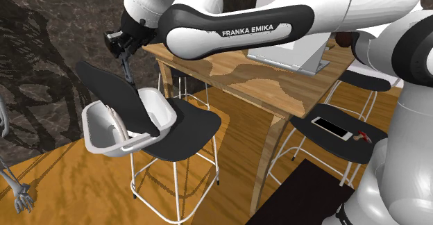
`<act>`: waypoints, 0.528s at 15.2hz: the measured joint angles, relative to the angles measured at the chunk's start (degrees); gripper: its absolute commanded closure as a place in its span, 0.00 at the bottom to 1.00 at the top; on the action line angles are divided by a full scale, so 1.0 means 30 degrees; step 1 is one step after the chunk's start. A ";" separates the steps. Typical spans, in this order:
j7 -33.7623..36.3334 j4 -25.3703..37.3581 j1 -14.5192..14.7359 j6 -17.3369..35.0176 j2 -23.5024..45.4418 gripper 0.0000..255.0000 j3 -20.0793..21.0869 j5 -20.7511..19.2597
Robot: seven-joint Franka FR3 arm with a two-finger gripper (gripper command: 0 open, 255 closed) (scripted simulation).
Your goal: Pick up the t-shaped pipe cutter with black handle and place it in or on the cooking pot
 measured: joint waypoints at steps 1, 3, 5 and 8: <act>0.0000 0.0000 0.0000 0.0002 0.0000 0.00 0.0000 0.0000; 0.0000 0.0001 0.0000 0.0003 0.0000 0.00 0.0000 -0.0001; 0.0000 0.0001 0.0000 0.0003 0.0000 0.00 0.0000 -0.0001; -0.0298 -0.0829 -0.0196 -0.0375 -0.1309 0.00 0.0172 0.0626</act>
